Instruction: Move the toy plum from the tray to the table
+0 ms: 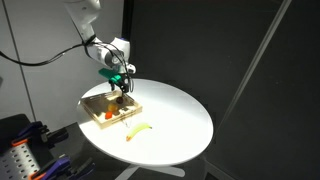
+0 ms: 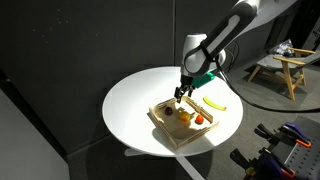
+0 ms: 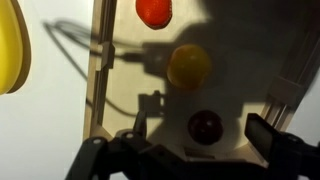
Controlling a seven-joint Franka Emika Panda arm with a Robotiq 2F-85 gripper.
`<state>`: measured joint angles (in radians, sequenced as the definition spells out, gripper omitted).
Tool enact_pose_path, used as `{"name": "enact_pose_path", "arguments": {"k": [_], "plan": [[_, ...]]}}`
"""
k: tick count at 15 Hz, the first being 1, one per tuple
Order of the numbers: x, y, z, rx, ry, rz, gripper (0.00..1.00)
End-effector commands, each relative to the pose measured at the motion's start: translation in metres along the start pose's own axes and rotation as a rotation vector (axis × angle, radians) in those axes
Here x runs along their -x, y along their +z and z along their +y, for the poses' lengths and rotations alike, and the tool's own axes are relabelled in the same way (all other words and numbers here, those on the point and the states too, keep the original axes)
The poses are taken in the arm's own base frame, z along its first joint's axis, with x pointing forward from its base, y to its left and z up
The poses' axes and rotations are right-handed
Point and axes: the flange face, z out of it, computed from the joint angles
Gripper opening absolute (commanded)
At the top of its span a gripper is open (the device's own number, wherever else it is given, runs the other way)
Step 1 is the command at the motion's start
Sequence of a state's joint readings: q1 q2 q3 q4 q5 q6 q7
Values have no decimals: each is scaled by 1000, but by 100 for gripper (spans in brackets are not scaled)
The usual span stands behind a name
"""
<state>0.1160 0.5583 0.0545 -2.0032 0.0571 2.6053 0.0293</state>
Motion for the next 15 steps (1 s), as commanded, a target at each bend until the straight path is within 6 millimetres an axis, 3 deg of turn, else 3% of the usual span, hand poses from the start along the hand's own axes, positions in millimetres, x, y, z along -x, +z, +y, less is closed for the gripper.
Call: {"name": "enact_pose_path", "arguments": {"k": [1,15], "plan": [[-18,9,-4,33,10,11,100],[-42,50,-19,77,79,3,100]]}}
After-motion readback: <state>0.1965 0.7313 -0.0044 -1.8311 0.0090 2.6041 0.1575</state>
